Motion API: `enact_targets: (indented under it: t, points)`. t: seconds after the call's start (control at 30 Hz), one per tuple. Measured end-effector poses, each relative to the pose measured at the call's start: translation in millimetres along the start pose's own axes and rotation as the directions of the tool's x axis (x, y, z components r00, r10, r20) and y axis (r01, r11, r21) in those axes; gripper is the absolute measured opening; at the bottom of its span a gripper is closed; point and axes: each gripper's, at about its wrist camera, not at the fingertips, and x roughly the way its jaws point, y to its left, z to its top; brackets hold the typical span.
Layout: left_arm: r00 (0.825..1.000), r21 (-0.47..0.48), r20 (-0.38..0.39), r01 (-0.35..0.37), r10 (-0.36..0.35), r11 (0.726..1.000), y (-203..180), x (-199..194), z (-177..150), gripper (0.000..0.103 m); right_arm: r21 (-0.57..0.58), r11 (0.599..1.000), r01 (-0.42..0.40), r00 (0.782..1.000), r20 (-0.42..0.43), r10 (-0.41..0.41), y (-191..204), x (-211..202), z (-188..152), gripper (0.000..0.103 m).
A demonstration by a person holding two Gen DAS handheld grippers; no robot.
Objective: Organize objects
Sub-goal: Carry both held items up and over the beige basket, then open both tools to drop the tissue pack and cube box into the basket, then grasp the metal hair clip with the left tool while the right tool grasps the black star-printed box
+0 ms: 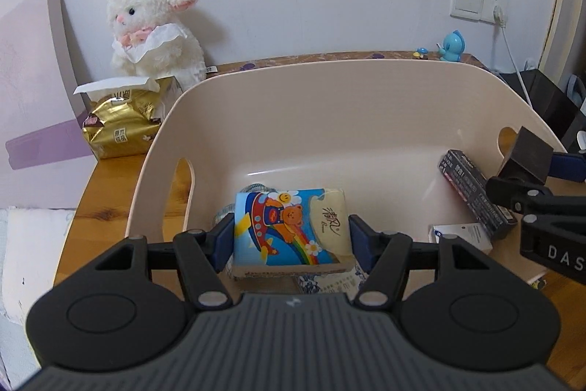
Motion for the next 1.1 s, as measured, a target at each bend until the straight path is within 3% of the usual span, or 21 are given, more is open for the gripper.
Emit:
enact_targets:
  t: [0.13, 0.23, 0.5, 0.57, 0.77, 1.1]
  points:
    - [1.0, -0.02, 0.021, 0.018, -0.017, 1.0, 3, -11, -2, 0.069, -0.027, 1.0, -0.003, 1.0, 0.022, 0.004, 2, -8, 0, 0.062]
    - [0.998, -0.015, 0.058, -0.02, 0.02, 1.0, 5, -27, -4, 0.088, -0.032, 0.999, 0.003, 0.999, 0.048, -0.002, 1, -21, 0, 0.072]
    - [0.994, -0.03, 0.108, -0.018, 0.022, 0.999, 16, -71, -13, 0.088, -0.062, 0.998, -0.011, 0.995, 0.097, 0.017, -16, -69, -13, 0.09]
    - [0.993, -0.013, 0.121, -0.013, 0.014, 1.0, 16, -83, -21, 0.088, -0.035, 0.999, 0.026, 0.994, 0.105, -0.022, -21, -81, -19, 0.092]
    - [0.994, 0.006, 0.11, 0.023, -0.023, 1.0, 11, -98, -40, 0.088, -0.054, 0.998, 0.014, 0.996, 0.091, -0.009, -38, -97, -43, 0.098]
    - [0.993, 0.038, 0.008, 0.116, -0.116, 0.993, -17, -59, -77, 0.088, -0.034, 0.998, 0.053, 0.997, -0.059, -0.055, -55, -58, -85, 0.099]
